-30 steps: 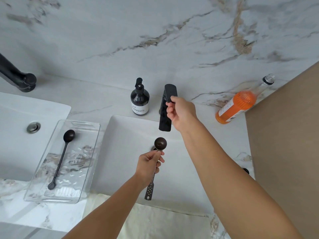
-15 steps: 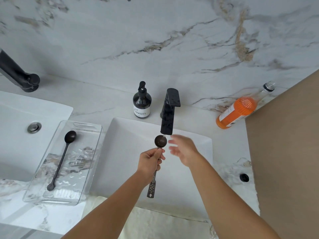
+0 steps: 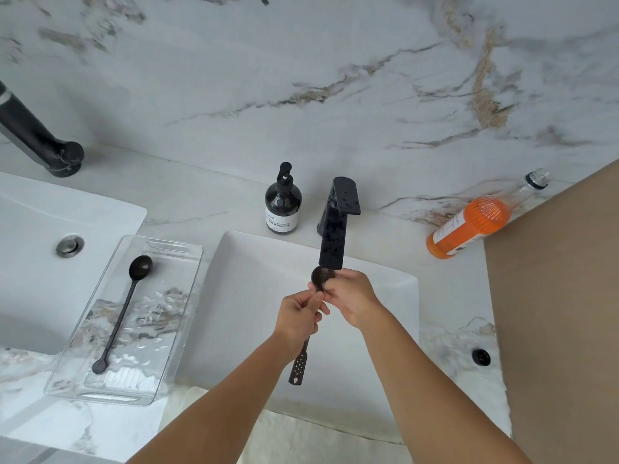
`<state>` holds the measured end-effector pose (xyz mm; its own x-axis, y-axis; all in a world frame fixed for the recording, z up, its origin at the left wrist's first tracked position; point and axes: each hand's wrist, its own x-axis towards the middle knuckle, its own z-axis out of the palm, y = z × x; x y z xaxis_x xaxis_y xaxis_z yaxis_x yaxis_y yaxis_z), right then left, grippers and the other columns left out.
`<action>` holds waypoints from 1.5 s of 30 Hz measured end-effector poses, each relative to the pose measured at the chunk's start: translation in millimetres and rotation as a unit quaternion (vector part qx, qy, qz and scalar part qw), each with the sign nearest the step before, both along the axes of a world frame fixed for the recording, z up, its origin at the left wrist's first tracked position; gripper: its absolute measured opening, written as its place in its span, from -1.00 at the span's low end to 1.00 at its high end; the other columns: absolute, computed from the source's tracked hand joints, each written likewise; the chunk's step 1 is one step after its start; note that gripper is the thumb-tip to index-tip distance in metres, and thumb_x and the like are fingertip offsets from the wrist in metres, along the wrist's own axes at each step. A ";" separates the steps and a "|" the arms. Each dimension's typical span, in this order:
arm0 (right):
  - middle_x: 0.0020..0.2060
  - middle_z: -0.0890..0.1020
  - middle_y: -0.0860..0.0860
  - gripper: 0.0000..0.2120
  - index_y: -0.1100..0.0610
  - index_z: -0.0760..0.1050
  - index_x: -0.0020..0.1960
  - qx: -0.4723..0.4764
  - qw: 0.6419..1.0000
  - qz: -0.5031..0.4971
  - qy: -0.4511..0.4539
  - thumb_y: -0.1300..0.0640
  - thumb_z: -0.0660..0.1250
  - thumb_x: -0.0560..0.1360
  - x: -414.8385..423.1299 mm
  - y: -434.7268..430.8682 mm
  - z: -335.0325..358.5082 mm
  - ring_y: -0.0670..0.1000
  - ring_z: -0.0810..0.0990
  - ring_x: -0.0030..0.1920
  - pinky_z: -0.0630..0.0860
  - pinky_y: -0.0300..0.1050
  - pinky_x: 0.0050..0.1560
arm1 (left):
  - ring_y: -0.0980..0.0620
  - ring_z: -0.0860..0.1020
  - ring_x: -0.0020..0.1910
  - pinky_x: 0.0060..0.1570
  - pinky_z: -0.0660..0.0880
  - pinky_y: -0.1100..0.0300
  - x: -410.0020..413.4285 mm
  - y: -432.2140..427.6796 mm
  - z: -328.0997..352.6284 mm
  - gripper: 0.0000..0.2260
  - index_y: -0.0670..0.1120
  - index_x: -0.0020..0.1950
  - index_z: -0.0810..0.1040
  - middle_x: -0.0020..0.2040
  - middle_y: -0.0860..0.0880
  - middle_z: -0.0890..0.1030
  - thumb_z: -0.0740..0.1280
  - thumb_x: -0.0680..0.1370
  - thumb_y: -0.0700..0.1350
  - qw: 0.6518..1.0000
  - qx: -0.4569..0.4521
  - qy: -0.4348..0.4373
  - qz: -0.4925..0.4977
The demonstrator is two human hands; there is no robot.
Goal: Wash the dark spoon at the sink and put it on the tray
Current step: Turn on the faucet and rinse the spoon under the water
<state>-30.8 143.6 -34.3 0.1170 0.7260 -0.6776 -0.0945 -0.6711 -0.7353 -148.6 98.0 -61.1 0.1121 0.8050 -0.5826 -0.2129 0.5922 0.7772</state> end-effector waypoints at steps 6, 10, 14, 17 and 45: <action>-0.35 0.73 0.15 -0.90 0.26 0.67 -0.23 0.022 0.993 -0.003 -0.115 0.36 0.42 0.44 -1.0 1.7 -3.8 0.22 0.76 -0.25 0.71 0.12 -0.10 | 0.11 0.31 -0.50 -0.52 0.24 0.31 2.2 1.1 1.6 -0.76 -0.24 -0.12 0.66 -0.40 0.01 0.59 0.26 0.64 -0.19 1.000 0.004 -0.004 -0.016; -0.28 0.72 0.29 -0.81 0.26 0.68 -0.28 0.016 0.996 0.060 -0.059 0.45 0.37 0.41 3.1 4.8 -0.3 0.27 0.74 -0.22 0.69 0.21 -0.08 | 0.09 0.30 -0.47 -0.51 0.24 0.31 -2.4 -1.6 -1.4 -0.76 -0.22 -0.14 0.64 -0.37 -0.01 0.59 0.25 0.64 -0.20 1.000 0.006 -0.009 -0.017; -0.32 0.74 0.15 -0.94 0.23 0.68 -0.22 0.026 0.980 0.039 -0.195 0.24 0.51 0.40 -0.9 1.9 0.8 0.13 0.73 -0.40 0.70 -0.06 -0.28 | 0.10 0.28 -0.49 -0.51 0.21 0.29 0.4 -2.8 -1.5 -0.75 -0.27 -0.07 0.65 -0.36 0.00 0.61 0.23 0.65 -0.20 0.999 0.008 -0.033 -0.022; -0.29 0.73 0.18 -0.89 0.25 0.67 -0.21 0.021 0.987 0.075 -0.138 0.36 0.39 0.44 -0.5 2.6 4.9 0.27 0.74 -0.21 0.71 0.12 -0.10 | 0.12 0.28 -0.52 -0.53 0.21 0.31 -2.8 -1.9 -2.5 -0.74 -0.21 -0.13 0.66 -0.35 -0.03 0.61 0.23 0.65 -0.20 0.999 0.008 -0.027 -0.021; -0.26 0.70 0.04 -0.70 0.12 0.69 -0.17 0.078 0.972 0.119 -0.186 0.38 0.23 0.43 -0.3 -4.7 8.7 0.09 0.62 -0.22 0.58 -0.04 -0.13 | -0.03 0.40 -0.36 -0.30 0.34 0.11 13.3 25.4 2.2 -0.68 -0.06 -0.23 0.40 -0.31 -0.04 0.47 0.03 0.65 0.00 0.974 0.026 0.194 -0.113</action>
<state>-31.1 138.8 -25.6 0.1502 0.8526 -0.5005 0.3422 -0.5197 -0.7828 -135.3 123.4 -58.9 0.0688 0.8151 -0.5752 0.2344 0.5472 0.8035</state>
